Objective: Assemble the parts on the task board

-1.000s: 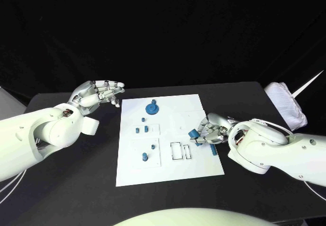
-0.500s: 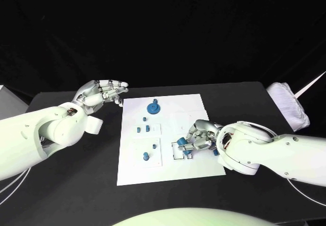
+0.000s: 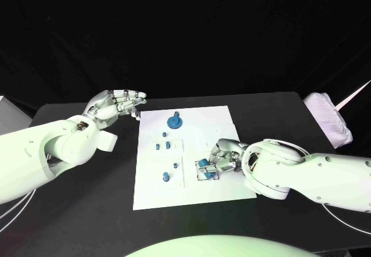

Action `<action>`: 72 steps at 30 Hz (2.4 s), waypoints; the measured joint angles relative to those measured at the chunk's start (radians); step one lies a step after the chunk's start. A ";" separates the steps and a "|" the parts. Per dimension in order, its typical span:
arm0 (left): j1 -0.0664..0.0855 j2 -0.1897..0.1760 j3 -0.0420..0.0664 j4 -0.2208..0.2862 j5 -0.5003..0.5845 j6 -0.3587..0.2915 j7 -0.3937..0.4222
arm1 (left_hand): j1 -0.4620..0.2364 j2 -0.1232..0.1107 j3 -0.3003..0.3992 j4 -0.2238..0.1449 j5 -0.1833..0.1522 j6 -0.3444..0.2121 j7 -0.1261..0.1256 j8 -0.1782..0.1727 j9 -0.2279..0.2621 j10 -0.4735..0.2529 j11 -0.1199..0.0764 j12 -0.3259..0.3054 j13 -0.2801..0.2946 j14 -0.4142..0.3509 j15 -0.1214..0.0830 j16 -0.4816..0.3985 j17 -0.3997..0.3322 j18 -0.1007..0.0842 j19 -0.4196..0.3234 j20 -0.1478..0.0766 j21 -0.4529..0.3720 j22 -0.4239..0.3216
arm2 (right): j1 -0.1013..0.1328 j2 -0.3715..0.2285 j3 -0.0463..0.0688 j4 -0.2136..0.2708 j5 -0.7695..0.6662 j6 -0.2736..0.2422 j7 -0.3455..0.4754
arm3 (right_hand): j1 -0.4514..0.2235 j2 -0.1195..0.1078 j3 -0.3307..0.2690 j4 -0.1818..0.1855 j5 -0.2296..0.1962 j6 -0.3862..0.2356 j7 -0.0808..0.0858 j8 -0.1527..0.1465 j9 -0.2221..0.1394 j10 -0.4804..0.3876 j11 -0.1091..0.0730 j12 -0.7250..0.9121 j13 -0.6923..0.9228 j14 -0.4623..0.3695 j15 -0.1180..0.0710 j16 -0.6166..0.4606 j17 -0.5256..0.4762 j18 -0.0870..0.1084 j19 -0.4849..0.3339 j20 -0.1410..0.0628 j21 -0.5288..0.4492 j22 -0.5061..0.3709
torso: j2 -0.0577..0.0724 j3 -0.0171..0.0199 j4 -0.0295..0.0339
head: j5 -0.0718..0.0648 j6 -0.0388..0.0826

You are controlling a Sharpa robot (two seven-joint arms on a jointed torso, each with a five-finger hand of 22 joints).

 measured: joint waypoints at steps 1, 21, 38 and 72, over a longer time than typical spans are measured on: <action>0.000 0.000 0.000 0.000 0.000 0.000 0.000 | 0.000 0.000 0.000 0.000 0.000 0.000 0.000 0.000 0.000 0.000 0.000 0.000 0.000 0.000 0.000 0.000 0.000 0.000 0.000 0.000 0.000 0.000 | -0.001 0.002 0.000 0.000 -0.004 0.000 -0.001 | -0.002 0.000 0.000 0.000 0.000 0.000 0.000 0.002 0.000 0.000 0.000 0.000 0.000 0.000 0.000 0.000 0.000 0.000 0.000 0.000 0.000 0.000 | 0.000 -0.0001 0.0001 | 0.000 0.000; 0.000 -0.010 0.000 0.006 0.000 0.000 0.000 | 0.000 0.000 0.000 0.000 0.000 0.000 0.000 0.005 0.000 0.000 0.000 0.000 -0.001 0.000 0.000 0.000 0.000 0.000 0.000 0.000 0.000 0.000 | -0.006 0.016 0.000 -0.013 -0.084 -0.024 -0.007 | -0.174 -0.005 -0.110 0.003 -0.210 0.044 -0.037 0.036 0.020 0.009 -0.009 -0.008 0.000 0.000 0.000 0.000 0.000 0.000 0.000 0.000 -0.012 0.000 | 0.001 -0.0004 -0.0004 | 0.009 -0.005; 0.000 -0.012 0.000 0.006 0.000 -0.001 -0.001 | 0.000 0.000 0.000 0.000 0.000 0.000 0.000 0.005 0.000 0.000 0.000 0.000 -0.001 0.000 0.000 0.000 0.000 0.000 0.000 0.000 -0.001 0.000 | -0.007 0.005 0.000 -0.009 -0.135 0.012 -0.005 | -0.239 -0.077 0.002 0.001 -0.216 0.029 -0.036 0.046 0.026 0.005 -0.005 -0.020 0.000 0.000 0.000 0.000 0.000 0.000 0.000 0.000 -0.031 0.000 | -0.001 0.0011 -0.0009 | 0.010 -0.006; 0.000 -0.015 0.000 0.004 -0.001 -0.001 -0.002 | 0.000 0.000 -0.003 0.003 0.000 0.000 0.000 0.005 0.000 0.000 0.000 0.000 -0.001 0.000 0.000 0.000 0.000 0.000 0.000 0.000 -0.004 -0.001 | -0.044 -0.035 0.000 0.016 -0.129 -0.006 0.110 | 0.128 -0.131 0.115 -0.003 -0.244 0.051 -0.058 0.101 0.075 0.000 -0.018 -0.013 0.000 0.000 -0.014 0.000 -0.001 0.000 0.000 -0.007 -0.034 0.000 | -0.001 0.0000 0.0000 | 0.018 -0.012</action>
